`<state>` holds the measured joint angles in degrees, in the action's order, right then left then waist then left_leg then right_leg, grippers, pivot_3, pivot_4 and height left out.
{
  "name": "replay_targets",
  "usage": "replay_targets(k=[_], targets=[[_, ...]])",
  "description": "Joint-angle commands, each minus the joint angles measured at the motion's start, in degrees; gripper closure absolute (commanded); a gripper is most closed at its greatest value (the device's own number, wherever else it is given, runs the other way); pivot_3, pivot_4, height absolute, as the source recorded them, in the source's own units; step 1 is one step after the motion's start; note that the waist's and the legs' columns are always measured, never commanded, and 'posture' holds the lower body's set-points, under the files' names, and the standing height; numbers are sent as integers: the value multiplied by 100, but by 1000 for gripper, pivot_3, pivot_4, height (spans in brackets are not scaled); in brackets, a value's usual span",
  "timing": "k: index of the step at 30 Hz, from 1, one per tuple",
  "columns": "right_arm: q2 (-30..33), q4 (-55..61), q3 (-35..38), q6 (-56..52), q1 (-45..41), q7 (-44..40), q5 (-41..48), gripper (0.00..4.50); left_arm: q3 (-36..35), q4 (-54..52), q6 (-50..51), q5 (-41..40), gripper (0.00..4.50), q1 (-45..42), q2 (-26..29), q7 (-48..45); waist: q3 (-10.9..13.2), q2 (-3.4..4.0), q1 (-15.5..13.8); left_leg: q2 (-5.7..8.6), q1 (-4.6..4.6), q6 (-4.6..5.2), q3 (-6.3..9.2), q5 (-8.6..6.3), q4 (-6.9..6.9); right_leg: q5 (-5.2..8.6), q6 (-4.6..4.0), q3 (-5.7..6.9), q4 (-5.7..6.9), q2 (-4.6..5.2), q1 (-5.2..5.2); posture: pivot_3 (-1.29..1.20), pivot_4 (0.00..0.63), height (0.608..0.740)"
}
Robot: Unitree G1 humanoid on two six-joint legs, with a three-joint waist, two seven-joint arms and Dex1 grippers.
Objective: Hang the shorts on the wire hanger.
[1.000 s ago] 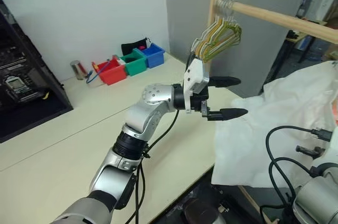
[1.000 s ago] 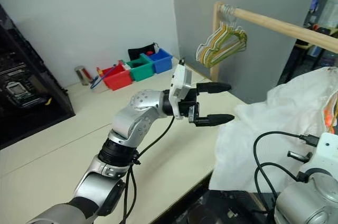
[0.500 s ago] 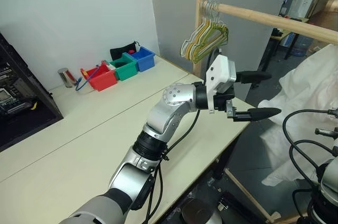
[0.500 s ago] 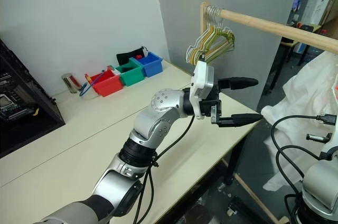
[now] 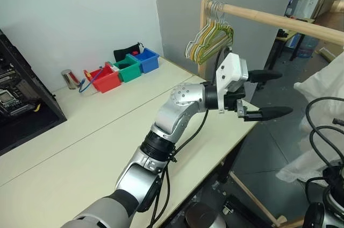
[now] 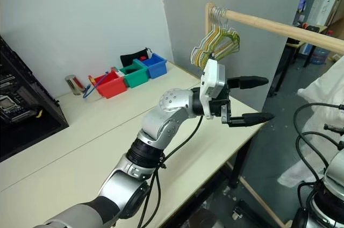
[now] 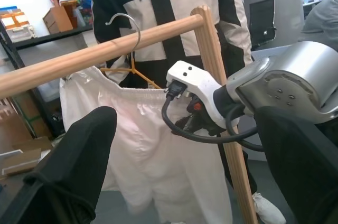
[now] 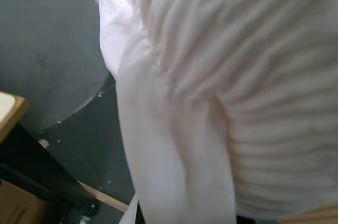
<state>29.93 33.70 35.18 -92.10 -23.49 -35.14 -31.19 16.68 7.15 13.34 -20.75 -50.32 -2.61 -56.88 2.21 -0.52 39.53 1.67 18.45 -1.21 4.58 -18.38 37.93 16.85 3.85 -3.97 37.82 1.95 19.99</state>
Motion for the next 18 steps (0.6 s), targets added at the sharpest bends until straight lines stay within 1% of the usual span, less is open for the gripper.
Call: replay_targets(k=[1,6,11,18], targets=[[231,-160,272,-40,-203,-112,299,4500,-5,-12,-143,85,45,-179,-54,51,2,-3,-4,0,0,0,0,0,0,0,1,0,0,0,-1,-592,0,740],[604,-747,511,-40,-247,-235,637,4500,-106,32,-185,-32,45,-291,-153,-24,6,-9,-29,7,0,0,-4,0,1,1,7,1,-1,7,-2,-584,0,740],[910,-1346,691,-40,-262,-296,967,4500,-260,319,-331,-43,45,-561,-264,33,8,-13,-50,25,-1,10,-5,-5,3,1,24,3,-13,24,-12,-587,0,740],[1010,-1530,730,-40,-239,-205,1220,4500,-252,383,-396,-25,45,-601,-292,10,9,-14,-52,28,-21,19,-6,-11,1,-5,42,2,-54,28,-50,-585,0,740]])
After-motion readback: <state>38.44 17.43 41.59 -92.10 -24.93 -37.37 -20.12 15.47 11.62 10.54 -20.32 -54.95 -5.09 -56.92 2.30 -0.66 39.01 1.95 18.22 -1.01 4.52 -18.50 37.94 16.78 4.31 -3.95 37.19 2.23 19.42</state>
